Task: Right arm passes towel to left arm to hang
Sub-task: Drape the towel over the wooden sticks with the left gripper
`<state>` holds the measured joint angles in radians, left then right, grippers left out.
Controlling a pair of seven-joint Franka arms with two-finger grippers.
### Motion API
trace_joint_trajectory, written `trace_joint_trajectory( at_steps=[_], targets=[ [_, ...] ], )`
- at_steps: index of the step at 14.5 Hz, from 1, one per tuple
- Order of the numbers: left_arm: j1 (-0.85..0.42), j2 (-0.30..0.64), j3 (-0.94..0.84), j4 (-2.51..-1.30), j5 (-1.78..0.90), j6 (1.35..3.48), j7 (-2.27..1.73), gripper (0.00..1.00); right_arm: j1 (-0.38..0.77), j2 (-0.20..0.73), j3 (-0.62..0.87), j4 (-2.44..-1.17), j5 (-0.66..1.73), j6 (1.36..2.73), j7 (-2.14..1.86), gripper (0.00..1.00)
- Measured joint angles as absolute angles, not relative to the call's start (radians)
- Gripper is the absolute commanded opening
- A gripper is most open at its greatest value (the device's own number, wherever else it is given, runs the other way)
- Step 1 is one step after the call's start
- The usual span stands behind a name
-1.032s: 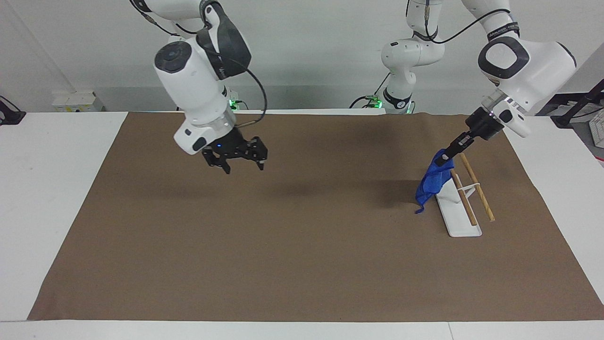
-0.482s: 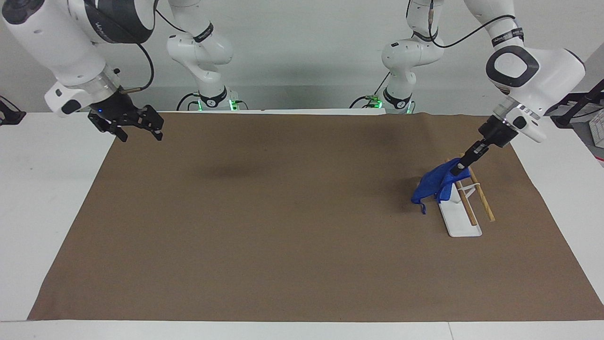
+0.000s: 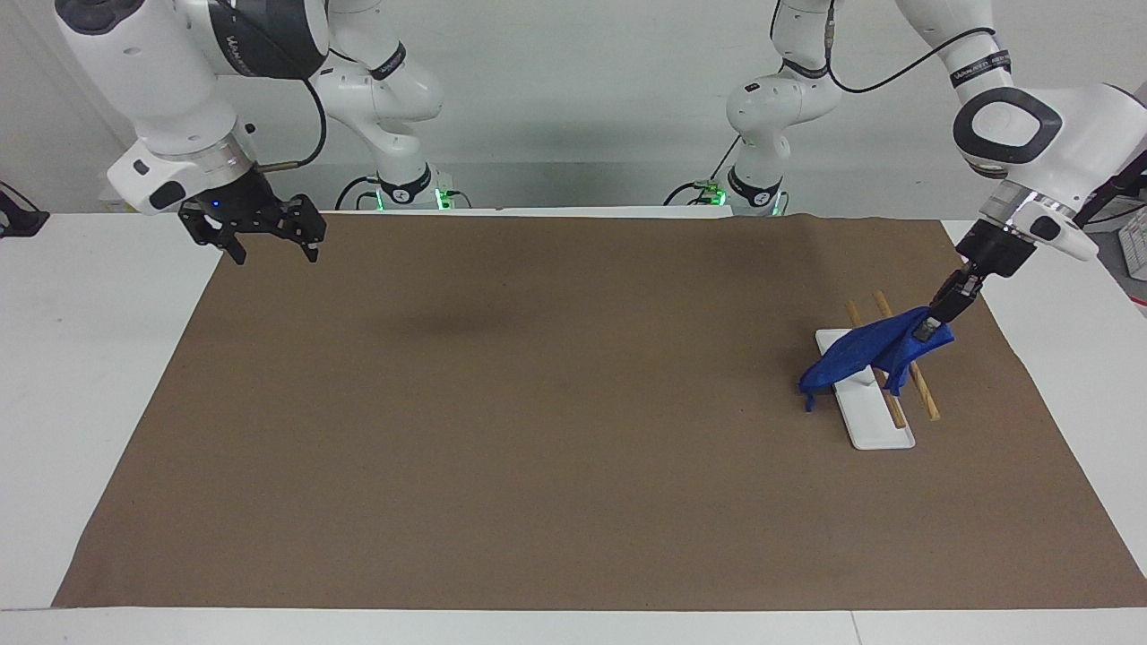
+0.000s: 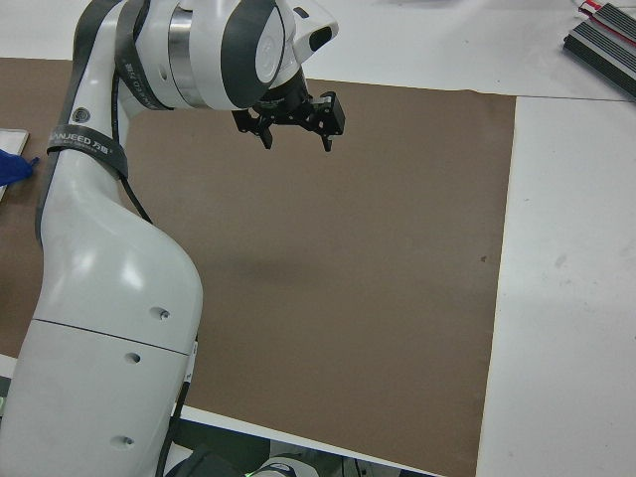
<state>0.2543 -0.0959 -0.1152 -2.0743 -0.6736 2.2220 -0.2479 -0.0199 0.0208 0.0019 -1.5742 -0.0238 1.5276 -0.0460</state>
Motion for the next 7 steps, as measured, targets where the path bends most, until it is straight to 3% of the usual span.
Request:
trace_joint_trajectory(
  at_steps=[7],
  targets=[
    [0.315,-0.036,-0.114,-1.929,-0.674,2.142,-0.181,0.00,-0.020,0.021,0.003,-1.574,-0.024,1.528,-0.046,1.00]
  ],
)
